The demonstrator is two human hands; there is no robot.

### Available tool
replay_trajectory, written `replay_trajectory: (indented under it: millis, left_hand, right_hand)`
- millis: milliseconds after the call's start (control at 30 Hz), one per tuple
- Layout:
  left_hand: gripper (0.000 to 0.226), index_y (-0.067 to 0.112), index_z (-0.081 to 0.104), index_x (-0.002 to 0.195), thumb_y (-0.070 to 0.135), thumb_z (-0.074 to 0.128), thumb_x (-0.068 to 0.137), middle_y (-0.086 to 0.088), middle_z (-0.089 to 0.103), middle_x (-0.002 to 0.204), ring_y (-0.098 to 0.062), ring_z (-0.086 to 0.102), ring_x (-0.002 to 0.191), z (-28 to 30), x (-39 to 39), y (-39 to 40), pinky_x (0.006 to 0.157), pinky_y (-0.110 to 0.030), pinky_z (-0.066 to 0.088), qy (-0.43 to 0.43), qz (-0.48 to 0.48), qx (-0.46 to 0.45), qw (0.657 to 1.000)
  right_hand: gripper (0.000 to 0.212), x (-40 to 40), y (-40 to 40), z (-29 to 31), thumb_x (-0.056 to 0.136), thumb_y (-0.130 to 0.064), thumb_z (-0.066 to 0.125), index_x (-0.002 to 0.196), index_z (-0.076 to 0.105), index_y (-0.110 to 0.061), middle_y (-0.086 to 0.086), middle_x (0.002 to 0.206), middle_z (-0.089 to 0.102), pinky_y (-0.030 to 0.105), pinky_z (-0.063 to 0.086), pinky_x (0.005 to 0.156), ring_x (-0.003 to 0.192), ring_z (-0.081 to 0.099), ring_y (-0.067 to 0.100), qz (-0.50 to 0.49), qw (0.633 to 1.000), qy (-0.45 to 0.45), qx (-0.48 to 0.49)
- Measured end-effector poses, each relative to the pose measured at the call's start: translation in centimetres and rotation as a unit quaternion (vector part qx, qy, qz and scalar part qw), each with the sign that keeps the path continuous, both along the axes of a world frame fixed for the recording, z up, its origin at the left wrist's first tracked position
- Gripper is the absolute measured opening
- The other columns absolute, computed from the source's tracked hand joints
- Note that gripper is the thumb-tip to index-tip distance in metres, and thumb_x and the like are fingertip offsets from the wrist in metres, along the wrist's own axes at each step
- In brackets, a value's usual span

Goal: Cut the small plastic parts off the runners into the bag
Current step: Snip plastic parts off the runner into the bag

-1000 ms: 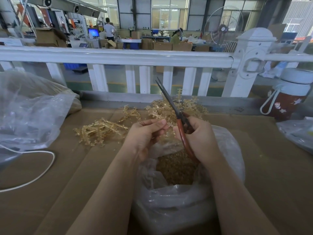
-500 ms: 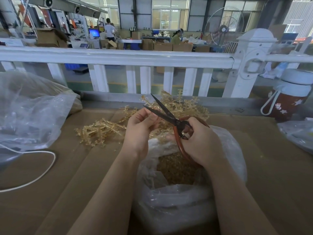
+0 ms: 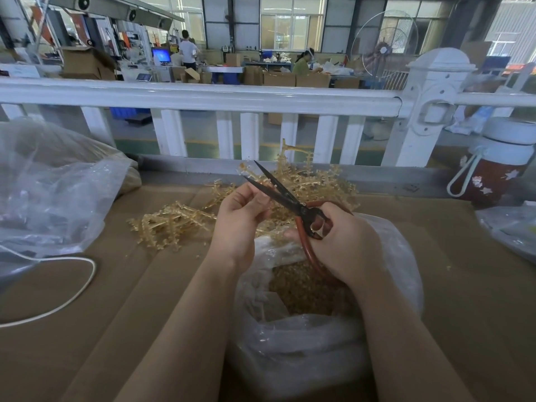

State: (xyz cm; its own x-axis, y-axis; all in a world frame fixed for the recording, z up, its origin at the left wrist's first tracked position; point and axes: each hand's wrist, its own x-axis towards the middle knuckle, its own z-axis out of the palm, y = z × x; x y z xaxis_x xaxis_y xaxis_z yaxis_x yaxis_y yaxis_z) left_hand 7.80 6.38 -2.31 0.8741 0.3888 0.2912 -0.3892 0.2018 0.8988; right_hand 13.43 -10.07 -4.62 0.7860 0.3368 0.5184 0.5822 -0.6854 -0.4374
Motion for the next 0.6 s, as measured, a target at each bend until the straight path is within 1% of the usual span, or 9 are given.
replay_trajectory:
  millis: [67,167,267,367,467,600]
  left_hand:
    - [0.024,0.007,0.063,0.087,-0.001,0.046,0.101,-0.006,0.048,0.073,-0.015,0.039,0.065,0.03,0.02,0.01,0.068,-0.027,0.037,0.003,0.000,0.002,1.000]
    - [0.026,0.010,0.063,0.086,-0.001,0.045,0.101,-0.004,0.054,0.076,-0.016,0.043,0.070,0.04,0.04,-0.02,0.073,-0.029,0.039,0.011,0.010,0.014,1.000]
    - [0.029,0.014,0.064,0.083,-0.002,0.046,0.101,0.005,0.061,0.073,-0.014,0.047,0.072,0.06,-0.05,-0.07,0.074,-0.028,0.039,0.011,0.019,0.029,0.999]
    - [0.029,0.016,0.064,0.083,0.000,0.048,0.100,0.011,0.065,0.074,-0.012,0.051,0.074,0.03,-0.14,-0.02,0.078,-0.030,0.040,0.011,0.026,0.049,0.998]
    - [0.028,0.018,0.066,0.083,0.002,0.050,0.100,0.011,0.067,0.076,-0.014,0.052,0.078,0.00,-0.15,0.01,0.081,-0.033,0.039,0.008,0.029,0.058,0.998]
    - [0.027,0.019,0.068,0.086,0.003,0.051,0.100,0.009,0.069,0.084,-0.014,0.053,0.082,-0.06,-0.19,0.10,0.078,-0.030,0.040,0.006,0.027,0.064,0.998]
  right_hand:
    - [0.050,0.04,0.02,-0.03,0.074,-0.081,0.065,0.088,0.061,-0.033,-0.023,0.072,0.057,0.012,0.034,0.054,0.067,0.052,-0.006,0.001,1.000,0.004,0.001]
    - [0.050,0.10,0.04,0.06,0.074,-0.082,0.064,0.090,0.059,-0.035,-0.025,0.074,0.057,0.013,0.035,0.055,0.069,0.053,-0.006,0.005,1.000,0.013,-0.003]
    - [0.049,0.10,-0.01,0.15,0.074,-0.080,0.065,0.092,0.059,-0.035,-0.023,0.078,0.060,0.012,0.036,0.056,0.072,0.055,-0.003,0.006,1.000,0.018,-0.007]
    - [0.053,-0.01,-0.07,0.21,0.072,-0.083,0.062,0.091,0.060,-0.033,-0.021,0.076,0.060,0.012,0.037,0.056,0.070,0.054,-0.005,-0.003,1.000,0.012,-0.011]
    - [0.052,-0.08,-0.05,0.31,0.074,-0.081,0.062,0.091,0.062,-0.032,-0.022,0.075,0.059,0.011,0.035,0.055,0.069,0.052,-0.007,-0.010,1.000,0.012,-0.014]
    - [0.054,-0.21,0.04,0.40,0.072,-0.085,0.059,0.091,0.063,-0.035,-0.024,0.071,0.056,0.010,0.029,0.054,0.066,0.049,-0.009,-0.006,1.000,0.013,-0.013]
